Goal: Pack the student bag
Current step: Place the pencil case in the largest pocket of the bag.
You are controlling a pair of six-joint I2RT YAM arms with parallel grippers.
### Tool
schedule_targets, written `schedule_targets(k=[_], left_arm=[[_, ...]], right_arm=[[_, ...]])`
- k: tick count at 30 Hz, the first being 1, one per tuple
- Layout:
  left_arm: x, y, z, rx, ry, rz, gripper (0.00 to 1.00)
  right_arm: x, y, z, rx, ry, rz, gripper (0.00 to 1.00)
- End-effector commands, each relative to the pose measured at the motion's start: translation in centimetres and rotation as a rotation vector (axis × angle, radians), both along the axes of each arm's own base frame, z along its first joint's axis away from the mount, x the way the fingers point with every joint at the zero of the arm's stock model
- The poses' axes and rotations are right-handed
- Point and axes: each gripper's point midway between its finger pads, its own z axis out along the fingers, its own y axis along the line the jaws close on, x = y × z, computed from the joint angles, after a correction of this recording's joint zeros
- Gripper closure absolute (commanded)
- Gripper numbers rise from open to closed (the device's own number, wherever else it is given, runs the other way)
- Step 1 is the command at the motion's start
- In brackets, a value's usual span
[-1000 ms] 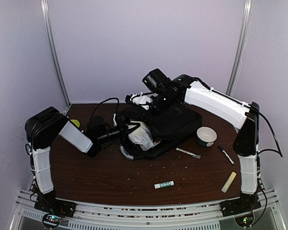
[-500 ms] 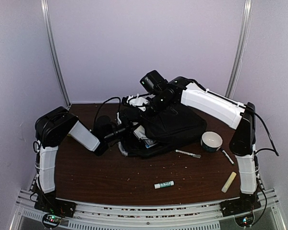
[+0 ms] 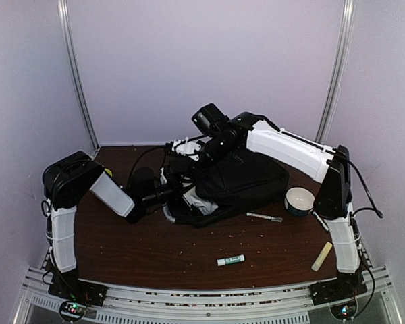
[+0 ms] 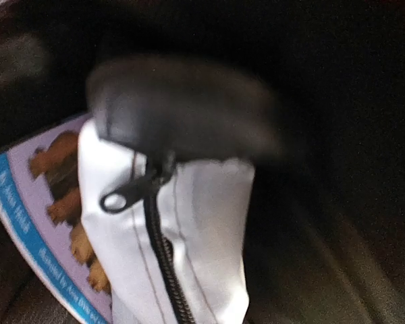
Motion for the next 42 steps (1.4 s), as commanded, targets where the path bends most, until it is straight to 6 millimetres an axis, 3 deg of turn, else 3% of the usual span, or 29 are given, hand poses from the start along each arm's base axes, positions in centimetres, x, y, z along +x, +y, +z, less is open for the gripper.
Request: schedule_targets(k=[1,4,8,12,16,21,27,34,42], left_arm=[[-1.0,2.0,4.5,-0.076,-0.126,0.041,1.0],[-2.1,3.6,5.0,-0.067,-0.138,0.072,1.0],[-2.1,4.1,5.4,-0.077,-0.174,0.094,1.0],[-1.4,3.0,8.3,-0.214,-0.274,0.044,1.0],[-0.7,0.9,9.0,-0.245,-0.304,-0.03,1.0],[0.2,1.1,6.0,-0.145,-0.201,0.009,0.77],[-0.7,2.6,3.7,0.032,-0.117,0.047,0.51],[-2.7,4.2,2.4,0.19,-0.064,0.034,0.43],[-7.2,5.9,0.8,0.341,-0.056,-0.058,0.41]], right_arm=[[-1.7,5.5,4.5,0.177,-0.108,0.194,1.0],[-3.4,7.4,4.8,0.192,-0.13,0.273,1.0],[-6.8,8.8,4.8,0.18,-0.151,0.392,1.0],[-6.6,7.9,5.1,0.167,-0.167,0.396,1.0],[-6.2,6.0,5.2,0.157,-0.138,0.403,1.0],[-5.3,4.7,4.6,0.125,-0.145,0.394,1.0],[-5.6,4.0,3.8,0.117,-0.111,0.396,1.0],[-4.8,3.5,2.7,0.089,-0.126,0.354,1.0],[-3.7,2.9,2.1,0.075,-0.127,0.273,1.0]])
